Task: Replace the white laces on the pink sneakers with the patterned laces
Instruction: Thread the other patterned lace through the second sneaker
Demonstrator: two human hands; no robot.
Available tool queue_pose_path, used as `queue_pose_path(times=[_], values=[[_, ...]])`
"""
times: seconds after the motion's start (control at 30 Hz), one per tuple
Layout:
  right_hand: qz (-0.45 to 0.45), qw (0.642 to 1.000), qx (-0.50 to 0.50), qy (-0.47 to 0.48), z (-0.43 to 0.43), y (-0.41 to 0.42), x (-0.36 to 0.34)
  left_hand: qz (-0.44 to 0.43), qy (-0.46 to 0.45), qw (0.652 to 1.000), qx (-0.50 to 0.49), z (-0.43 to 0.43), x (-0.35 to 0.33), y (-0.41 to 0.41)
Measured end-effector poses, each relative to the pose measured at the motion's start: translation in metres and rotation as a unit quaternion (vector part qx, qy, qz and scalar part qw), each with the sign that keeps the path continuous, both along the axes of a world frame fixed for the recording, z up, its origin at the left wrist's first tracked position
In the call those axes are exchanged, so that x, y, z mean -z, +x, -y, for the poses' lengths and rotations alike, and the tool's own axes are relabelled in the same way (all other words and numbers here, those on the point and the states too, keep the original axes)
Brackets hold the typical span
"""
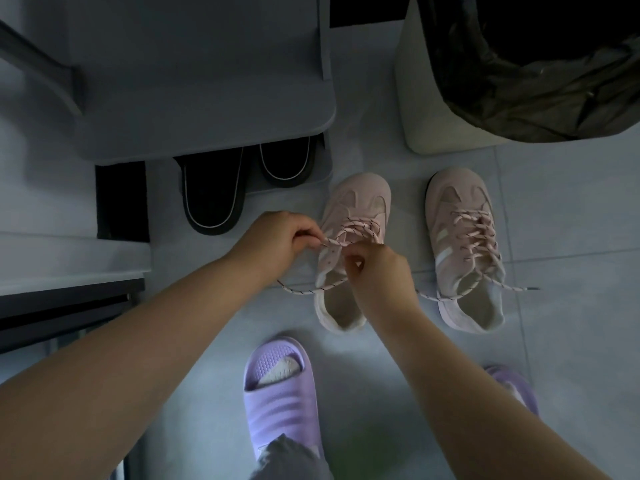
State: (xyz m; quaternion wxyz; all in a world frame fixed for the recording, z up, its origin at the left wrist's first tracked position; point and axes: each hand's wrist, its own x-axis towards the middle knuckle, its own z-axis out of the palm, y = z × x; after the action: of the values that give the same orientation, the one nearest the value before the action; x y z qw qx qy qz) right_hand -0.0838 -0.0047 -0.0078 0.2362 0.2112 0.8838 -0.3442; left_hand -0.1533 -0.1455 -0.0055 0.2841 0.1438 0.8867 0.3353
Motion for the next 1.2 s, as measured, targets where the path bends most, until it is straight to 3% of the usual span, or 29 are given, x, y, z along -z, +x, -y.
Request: queue_pose_path(times=[0.1,0.5,0.83,1.0,1.1,1.2], values=[[0.025,1.000,-0.006,-0.008,0.002,-0.005,0.002,-0.005,-0.008,1.000,0.001,-0.001,0.009,0.003],[-0.023,0.990,0.086,-0.108,0.005,0.003,0.012,0.009,-0.002,0.998,-0.058,-0.008,0.019,0.014],[-0.035,0.984,0.086,-0.149,0.003,0.000,0.020,-0.027,-0.005,0.999,0.018,-0.009,0.015,0.023],[-0.028,0.985,0.101,-0.137,0.001,0.001,0.022,-0.061,-0.065,0.996,0.008,-0.005,0.018,0.026],[-0.028,0.988,0.094,-0.121,0.000,0.001,0.021,-0.059,-0.088,0.994,-0.040,-0.009,0.021,0.029],[-0.038,0.992,0.083,-0.083,0.001,0.002,0.018,-0.026,-0.051,0.992,-0.115,-0.010,0.022,0.032]])
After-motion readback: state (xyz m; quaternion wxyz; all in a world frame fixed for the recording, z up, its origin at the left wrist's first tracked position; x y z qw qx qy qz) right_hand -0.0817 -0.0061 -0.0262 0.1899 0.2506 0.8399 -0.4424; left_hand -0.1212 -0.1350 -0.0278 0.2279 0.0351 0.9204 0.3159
